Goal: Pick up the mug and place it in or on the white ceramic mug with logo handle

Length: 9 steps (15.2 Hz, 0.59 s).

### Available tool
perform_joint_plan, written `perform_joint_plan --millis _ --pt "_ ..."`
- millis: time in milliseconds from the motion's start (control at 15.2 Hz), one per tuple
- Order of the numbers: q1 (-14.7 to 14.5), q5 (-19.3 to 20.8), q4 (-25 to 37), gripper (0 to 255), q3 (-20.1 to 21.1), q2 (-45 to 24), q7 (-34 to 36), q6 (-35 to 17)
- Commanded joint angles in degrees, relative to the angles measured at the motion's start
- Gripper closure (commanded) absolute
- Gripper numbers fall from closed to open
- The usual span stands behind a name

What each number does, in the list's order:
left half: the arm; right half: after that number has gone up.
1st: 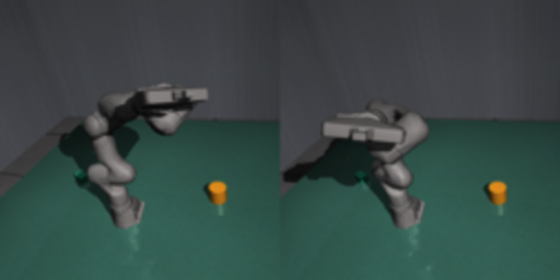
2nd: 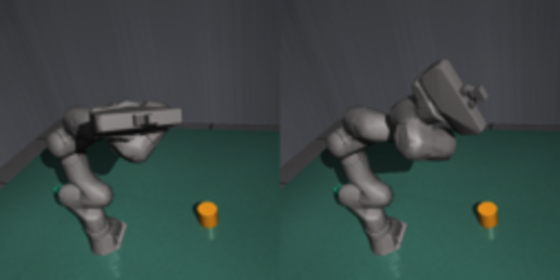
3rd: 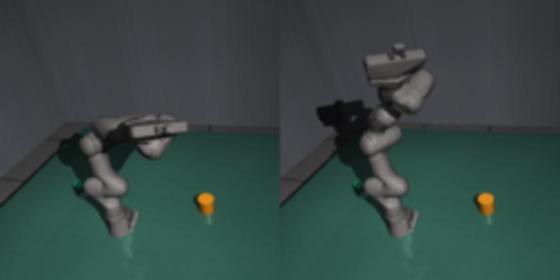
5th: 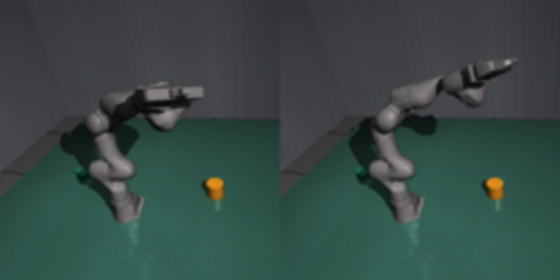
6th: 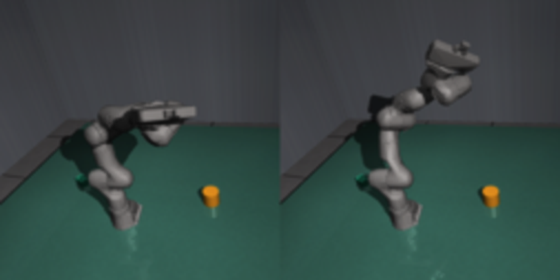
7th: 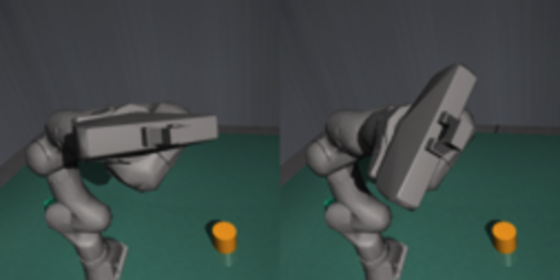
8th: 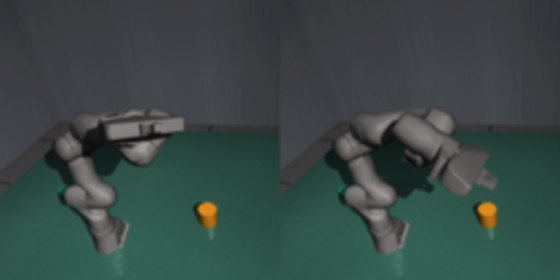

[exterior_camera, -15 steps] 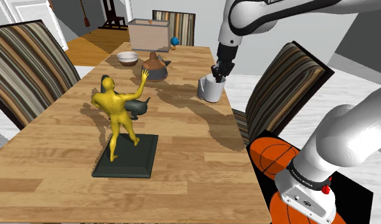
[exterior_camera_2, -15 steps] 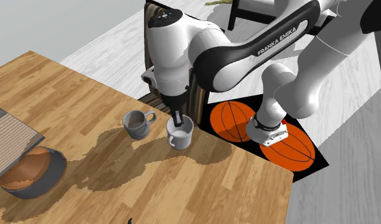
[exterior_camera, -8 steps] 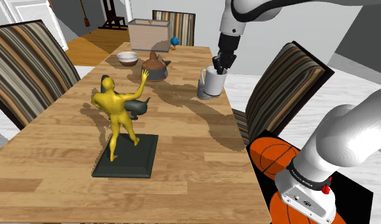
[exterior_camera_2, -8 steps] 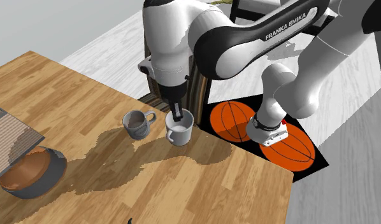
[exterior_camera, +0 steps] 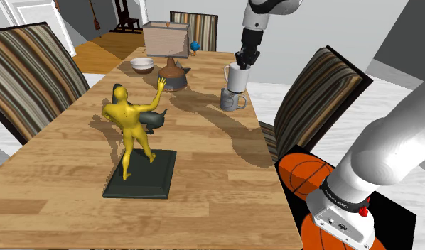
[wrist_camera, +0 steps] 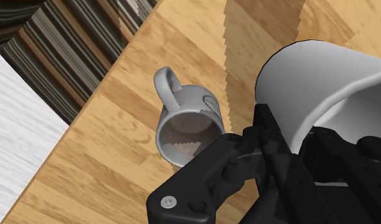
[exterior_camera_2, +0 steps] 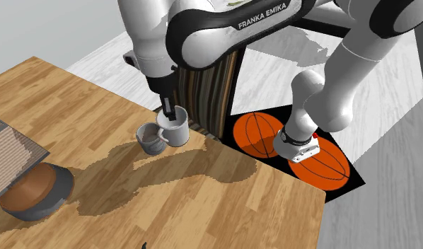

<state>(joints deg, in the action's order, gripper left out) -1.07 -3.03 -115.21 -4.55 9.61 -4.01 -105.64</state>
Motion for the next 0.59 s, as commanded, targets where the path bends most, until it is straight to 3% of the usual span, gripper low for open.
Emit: perform_joint_plan --millis 0,528 --pt "0.9 -0.1 4.6 255 -1.4 -3.8 -2.3 0.9" --pt "4.9 -2.4 26.8 255 -5.0 -20.4 -9.8 7.1"
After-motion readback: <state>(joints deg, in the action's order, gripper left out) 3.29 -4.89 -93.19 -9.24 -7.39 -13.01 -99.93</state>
